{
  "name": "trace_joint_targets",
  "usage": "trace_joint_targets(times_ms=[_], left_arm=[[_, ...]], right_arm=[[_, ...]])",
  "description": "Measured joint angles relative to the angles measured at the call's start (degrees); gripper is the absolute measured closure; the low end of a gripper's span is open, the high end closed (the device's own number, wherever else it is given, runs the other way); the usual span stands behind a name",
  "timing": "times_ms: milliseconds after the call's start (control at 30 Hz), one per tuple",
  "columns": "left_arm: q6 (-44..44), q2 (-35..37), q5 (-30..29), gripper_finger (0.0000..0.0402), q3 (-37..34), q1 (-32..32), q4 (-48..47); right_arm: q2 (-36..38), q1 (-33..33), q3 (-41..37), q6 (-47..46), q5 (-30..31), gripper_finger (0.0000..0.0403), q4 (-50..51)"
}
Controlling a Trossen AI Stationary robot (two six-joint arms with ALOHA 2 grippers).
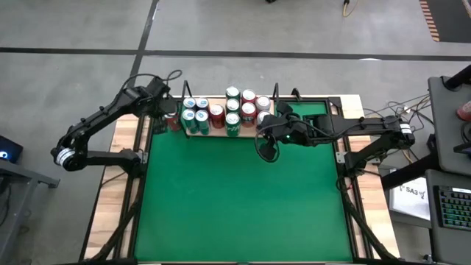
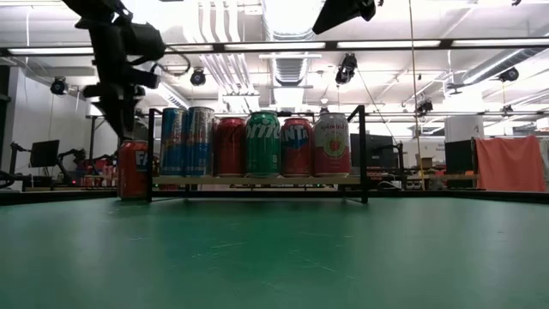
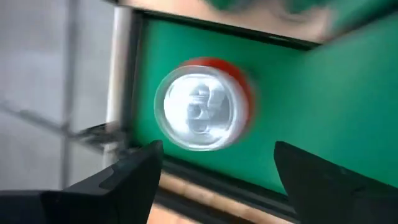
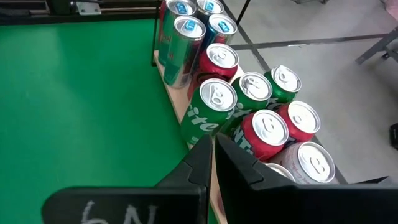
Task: Pick and place cans onto a shelf
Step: Put the orange soda can on the shelf aligned with the other orange soda can
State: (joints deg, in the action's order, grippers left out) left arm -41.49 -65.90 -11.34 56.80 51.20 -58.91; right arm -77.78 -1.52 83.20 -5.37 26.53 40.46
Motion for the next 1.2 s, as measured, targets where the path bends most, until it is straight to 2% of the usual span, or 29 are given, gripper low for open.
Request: trace_joint_targets(times_ms=[133, 500, 767, 1200], left_arm=[[-1.05, -1.91, 4.41, 0.0117, 0.17, 2.72, 1.34], [-1.63, -5.24, 6.58, 0.0117, 0.48, 3.45, 3.86], [-1.61, -7.94, 6.54, 0.0117, 0.59, 3.72, 4.3], [0.99, -8.43, 6.51, 0.0117, 0.63, 3.76, 4.63]], right_arm=[[-0.02, 0.0, 0.0, -0.02, 0.01, 0.039, 0.51], [-0.01, 0.02, -0.01, 0.55, 0.01, 0.039, 1.53], [0.0, 0.02, -0.02, 0.9, 0.01, 0.039, 1.52], [-0.02, 0.02, 0.0, 0.9, 0.01, 0.039, 1.56]])
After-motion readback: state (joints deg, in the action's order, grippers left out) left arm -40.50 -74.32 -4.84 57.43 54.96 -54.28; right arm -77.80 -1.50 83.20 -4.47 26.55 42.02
